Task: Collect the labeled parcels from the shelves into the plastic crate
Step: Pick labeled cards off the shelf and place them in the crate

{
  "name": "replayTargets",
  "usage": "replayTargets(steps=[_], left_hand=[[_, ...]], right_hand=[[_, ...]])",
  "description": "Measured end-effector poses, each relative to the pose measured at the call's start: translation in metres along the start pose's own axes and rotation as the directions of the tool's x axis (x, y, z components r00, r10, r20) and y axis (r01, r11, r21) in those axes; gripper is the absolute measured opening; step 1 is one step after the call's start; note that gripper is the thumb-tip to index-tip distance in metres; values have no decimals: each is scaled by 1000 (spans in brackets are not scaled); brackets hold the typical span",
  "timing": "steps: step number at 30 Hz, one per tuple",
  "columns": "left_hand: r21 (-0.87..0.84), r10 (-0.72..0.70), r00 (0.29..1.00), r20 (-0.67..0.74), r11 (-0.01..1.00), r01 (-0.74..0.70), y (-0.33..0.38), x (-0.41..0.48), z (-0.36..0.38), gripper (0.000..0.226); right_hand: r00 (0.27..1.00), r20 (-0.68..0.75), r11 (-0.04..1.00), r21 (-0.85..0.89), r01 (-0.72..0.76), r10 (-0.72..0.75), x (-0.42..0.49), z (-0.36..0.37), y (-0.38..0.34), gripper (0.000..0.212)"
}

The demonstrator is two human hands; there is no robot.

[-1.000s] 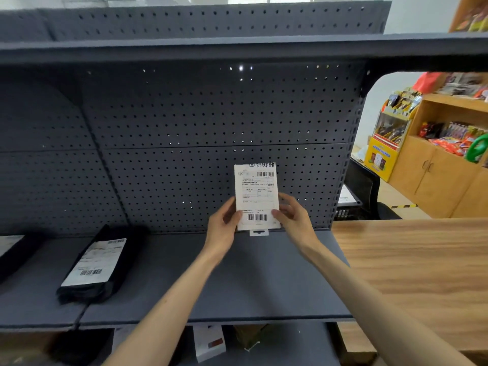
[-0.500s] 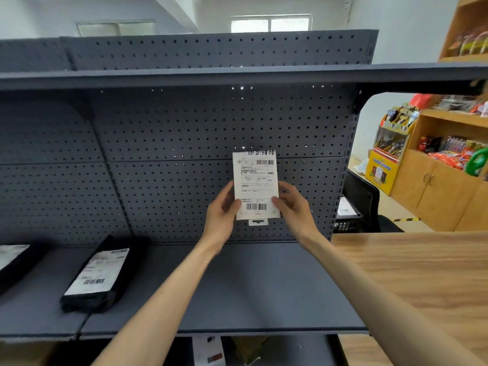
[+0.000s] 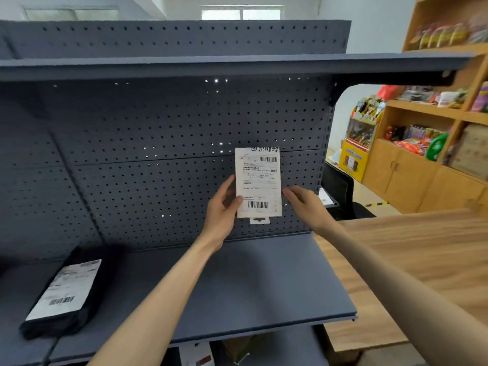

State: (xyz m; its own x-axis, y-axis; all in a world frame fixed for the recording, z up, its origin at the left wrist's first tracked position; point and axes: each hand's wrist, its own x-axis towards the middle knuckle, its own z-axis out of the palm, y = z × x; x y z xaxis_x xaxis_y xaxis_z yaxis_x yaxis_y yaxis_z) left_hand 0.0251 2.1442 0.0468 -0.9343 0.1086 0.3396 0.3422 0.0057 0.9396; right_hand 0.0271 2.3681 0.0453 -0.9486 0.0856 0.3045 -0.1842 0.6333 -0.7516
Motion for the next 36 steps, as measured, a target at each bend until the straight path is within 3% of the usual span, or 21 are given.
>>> replayTargets(steps=[5,8,12,17,24,30,36], left_hand=[[-99,49,985,164,995,-33,2,23,59,57],[-167,92,957,274,985,-46,5,32,104,56],[-248,147,877,458,968,-33,17,30,169,57],[-304,201,723,661,953,14,36,8,245,55],[-392,298,492,818,915,98,68,-66,323,54],[-422,345,330,879,885,197,86,-121,357,55],[-388,327,264,907,894,226,89,-152,386,54]], right_hand=[[984,-137,923,-350,-158,117,-14,-66,28,34],[948,-243,800,-517,-306,206,-38,-116,37,37],[850,-406,588,-615,-526,336,-90,-185,37,43],[689,-575,371,-583,-723,441,-176,-252,22,45],[420,-775,67,-443,-894,472,-301,-285,-16,43],[296,-839,-22,-343,-939,457,-370,-288,-35,41],[241,-854,-27,-285,-958,462,-403,-296,-24,37]])
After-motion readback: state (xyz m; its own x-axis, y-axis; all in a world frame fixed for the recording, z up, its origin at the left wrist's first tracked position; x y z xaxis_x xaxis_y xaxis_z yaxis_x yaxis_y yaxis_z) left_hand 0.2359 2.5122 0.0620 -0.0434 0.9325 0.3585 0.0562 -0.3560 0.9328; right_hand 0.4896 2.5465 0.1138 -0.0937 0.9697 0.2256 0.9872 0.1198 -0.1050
